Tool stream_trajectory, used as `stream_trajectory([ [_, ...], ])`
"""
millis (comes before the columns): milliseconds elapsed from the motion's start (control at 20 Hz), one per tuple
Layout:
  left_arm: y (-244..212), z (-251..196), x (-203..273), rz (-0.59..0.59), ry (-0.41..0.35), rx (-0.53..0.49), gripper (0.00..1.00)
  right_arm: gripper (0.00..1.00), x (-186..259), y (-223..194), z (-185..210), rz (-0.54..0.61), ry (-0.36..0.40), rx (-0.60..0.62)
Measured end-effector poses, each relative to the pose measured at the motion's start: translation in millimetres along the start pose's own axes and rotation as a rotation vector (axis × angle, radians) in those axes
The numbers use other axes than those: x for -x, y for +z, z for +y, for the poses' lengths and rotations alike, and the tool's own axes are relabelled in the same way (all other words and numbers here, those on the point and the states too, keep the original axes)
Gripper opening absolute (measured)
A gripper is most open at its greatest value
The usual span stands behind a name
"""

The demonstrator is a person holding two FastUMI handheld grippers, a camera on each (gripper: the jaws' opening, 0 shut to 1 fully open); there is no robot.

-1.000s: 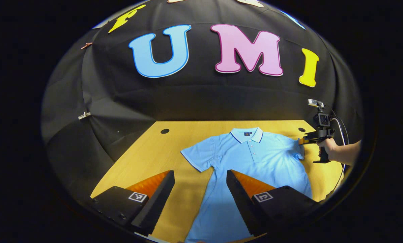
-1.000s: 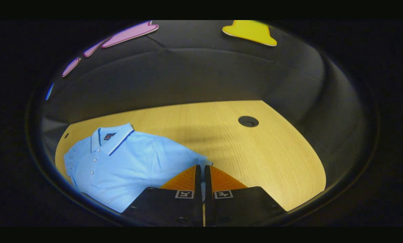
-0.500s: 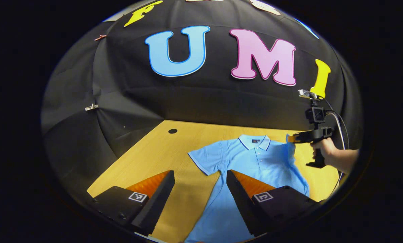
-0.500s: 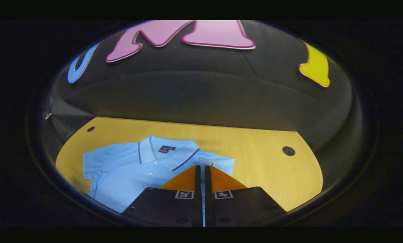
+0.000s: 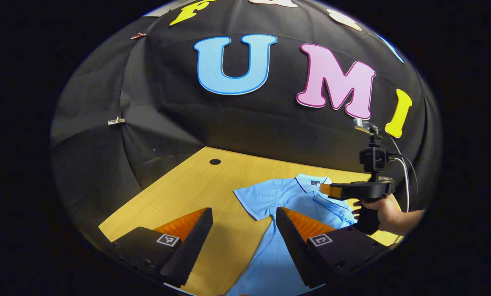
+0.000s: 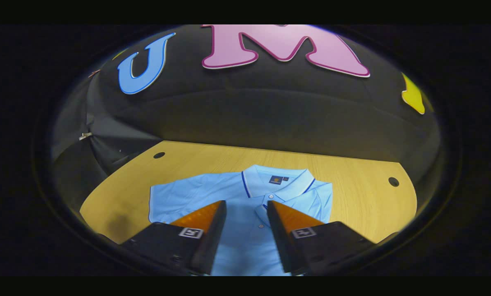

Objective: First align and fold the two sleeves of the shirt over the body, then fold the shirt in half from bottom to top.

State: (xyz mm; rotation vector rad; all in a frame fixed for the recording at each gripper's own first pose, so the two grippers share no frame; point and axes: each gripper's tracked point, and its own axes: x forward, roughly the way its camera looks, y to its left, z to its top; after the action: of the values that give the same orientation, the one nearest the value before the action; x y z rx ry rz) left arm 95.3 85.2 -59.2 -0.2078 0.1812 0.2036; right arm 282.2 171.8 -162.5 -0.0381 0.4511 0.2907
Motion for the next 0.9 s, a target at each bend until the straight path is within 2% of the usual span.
stream_trajectory([
  [100, 0.8, -7.9, -26.8, 0.018, -0.068, -0.023, 0.99, 0.89, 25.8, -0.7, -16.0, -0.016, -0.020, -0.005],
  [150, 1.3, -7.4, -44.4, 0.019, -0.081, -0.051, 0.99, 0.93, 40.8, -1.5, -28.3, -0.027, -0.039, 0.008],
  [250, -0.6, -8.4, -82.1, 0.037, -0.104, -0.112, 0.99, 0.93, 68.0, -5.3, -53.6, -0.037, -0.079, 0.047],
  [300, -3.1, -11.7, -100.9, 0.055, -0.124, -0.127, 0.99, 0.99, 80.7, -6.5, -65.2, -0.044, -0.098, 0.058],
  [450, -15.8, -19.7, -160.4, 0.105, -0.166, -0.145, 0.99, 0.99, 121.6, -10.8, -93.0, -0.066, -0.138, 0.067],
  [700, -48.6, -6.4, -239.4, 0.190, -0.109, -0.200, 0.99, 0.98, 165.7, -41.0, -118.1, -0.039, -0.183, -0.045],
  [900, -61.5, 2.8, -275.9, 0.257, -0.083, -0.203, 0.99, 0.98, 168.6, -73.4, -136.6, 0.013, -0.231, -0.079],
])
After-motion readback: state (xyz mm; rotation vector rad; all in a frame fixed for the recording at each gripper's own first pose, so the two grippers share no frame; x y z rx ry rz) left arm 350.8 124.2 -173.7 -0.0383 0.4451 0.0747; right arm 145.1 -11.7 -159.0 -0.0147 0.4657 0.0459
